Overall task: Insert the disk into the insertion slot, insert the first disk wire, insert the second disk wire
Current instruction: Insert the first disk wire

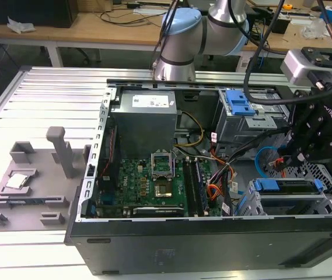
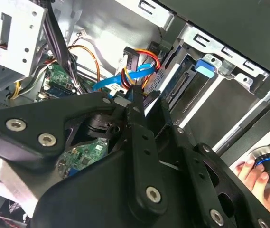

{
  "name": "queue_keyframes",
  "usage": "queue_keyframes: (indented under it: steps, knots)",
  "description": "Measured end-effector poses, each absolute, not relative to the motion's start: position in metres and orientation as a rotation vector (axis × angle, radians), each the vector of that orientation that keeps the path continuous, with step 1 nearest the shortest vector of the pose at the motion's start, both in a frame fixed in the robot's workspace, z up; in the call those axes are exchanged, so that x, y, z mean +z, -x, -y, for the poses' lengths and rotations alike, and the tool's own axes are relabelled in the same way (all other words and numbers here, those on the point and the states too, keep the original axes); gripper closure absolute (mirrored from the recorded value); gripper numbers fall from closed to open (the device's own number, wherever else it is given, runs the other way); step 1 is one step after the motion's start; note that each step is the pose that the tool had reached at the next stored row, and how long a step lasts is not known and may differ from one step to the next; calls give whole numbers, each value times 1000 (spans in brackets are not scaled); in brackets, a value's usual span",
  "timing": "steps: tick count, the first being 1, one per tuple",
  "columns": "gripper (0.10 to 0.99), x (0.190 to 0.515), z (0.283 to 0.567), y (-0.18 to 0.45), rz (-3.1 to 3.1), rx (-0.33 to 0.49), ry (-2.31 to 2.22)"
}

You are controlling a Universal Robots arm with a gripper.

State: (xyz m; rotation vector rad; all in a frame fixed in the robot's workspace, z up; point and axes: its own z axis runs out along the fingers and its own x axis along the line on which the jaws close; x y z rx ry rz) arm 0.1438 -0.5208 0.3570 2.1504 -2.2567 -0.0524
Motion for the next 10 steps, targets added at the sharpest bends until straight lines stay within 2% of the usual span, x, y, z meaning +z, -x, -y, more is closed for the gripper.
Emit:
queue_keyframes:
  steps: [5, 6, 7, 10]
  knots:
    - [784, 356, 521, -144, 2254, -45, -2147]
    - [863, 356, 521, -144, 2254, -45, -2147]
    - [902, 356, 521, -144, 2254, -45, -2147]
    - [902, 356, 521, -144, 2254, -44, -2147]
